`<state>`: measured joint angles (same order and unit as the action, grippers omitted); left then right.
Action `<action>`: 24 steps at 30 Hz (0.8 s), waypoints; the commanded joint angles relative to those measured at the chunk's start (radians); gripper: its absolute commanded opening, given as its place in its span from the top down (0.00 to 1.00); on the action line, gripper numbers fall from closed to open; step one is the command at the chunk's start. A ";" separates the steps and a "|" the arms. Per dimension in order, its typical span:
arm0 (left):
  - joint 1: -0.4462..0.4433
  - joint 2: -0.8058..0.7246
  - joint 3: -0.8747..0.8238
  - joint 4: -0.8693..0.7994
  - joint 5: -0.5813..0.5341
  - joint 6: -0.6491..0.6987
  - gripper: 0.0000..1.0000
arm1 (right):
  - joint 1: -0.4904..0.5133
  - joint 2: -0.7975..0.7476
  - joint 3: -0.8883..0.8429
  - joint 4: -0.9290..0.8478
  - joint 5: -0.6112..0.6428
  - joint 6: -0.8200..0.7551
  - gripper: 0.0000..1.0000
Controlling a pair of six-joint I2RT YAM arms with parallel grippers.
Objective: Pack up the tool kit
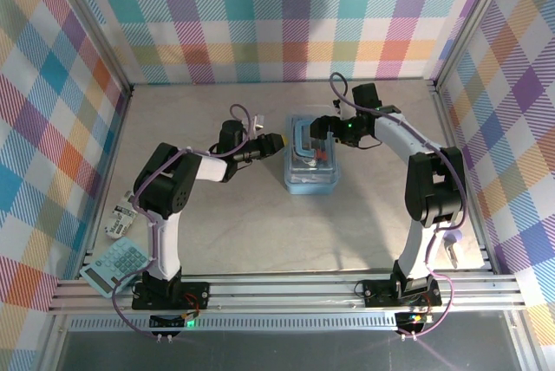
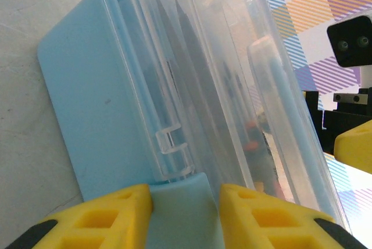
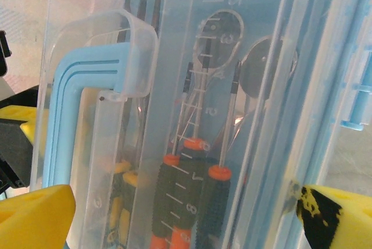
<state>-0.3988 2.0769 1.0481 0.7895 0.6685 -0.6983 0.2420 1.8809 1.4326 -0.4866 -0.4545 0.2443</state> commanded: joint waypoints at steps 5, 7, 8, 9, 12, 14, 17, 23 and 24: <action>-0.051 -0.009 -0.012 -0.077 0.028 0.038 0.63 | 0.022 -0.009 -0.041 0.023 -0.026 0.027 0.01; -0.013 -0.083 -0.015 -0.186 -0.013 0.116 0.61 | -0.006 -0.040 -0.018 -0.007 0.003 0.003 0.01; 0.004 -0.127 -0.013 -0.271 -0.048 0.170 0.59 | -0.019 -0.058 -0.012 -0.017 0.017 -0.009 0.01; 0.019 -0.182 -0.003 -0.379 -0.099 0.250 0.58 | -0.036 -0.081 -0.008 -0.020 0.028 -0.024 0.01; 0.038 -0.329 0.059 -0.667 -0.281 0.474 0.53 | -0.081 -0.154 -0.024 0.000 0.059 -0.066 0.01; 0.046 -0.412 0.068 -0.747 -0.416 0.562 0.39 | -0.097 -0.228 -0.081 0.060 0.138 -0.099 0.01; 0.084 -0.569 -0.020 -0.712 -0.613 0.601 0.02 | -0.113 -0.398 -0.268 0.254 0.313 -0.159 0.01; 0.201 -0.815 -0.350 -0.539 -0.961 0.605 0.00 | -0.140 -0.698 -0.794 0.748 0.537 -0.350 0.01; 0.211 -0.846 -0.415 -0.524 -1.026 0.603 0.00 | -0.145 -0.715 -0.862 0.807 0.540 -0.366 0.01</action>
<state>-0.2131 1.2503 0.7563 0.2661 -0.1020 -0.1402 0.1055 1.1763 0.7216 0.0654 -0.0231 0.0002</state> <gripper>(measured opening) 0.995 0.989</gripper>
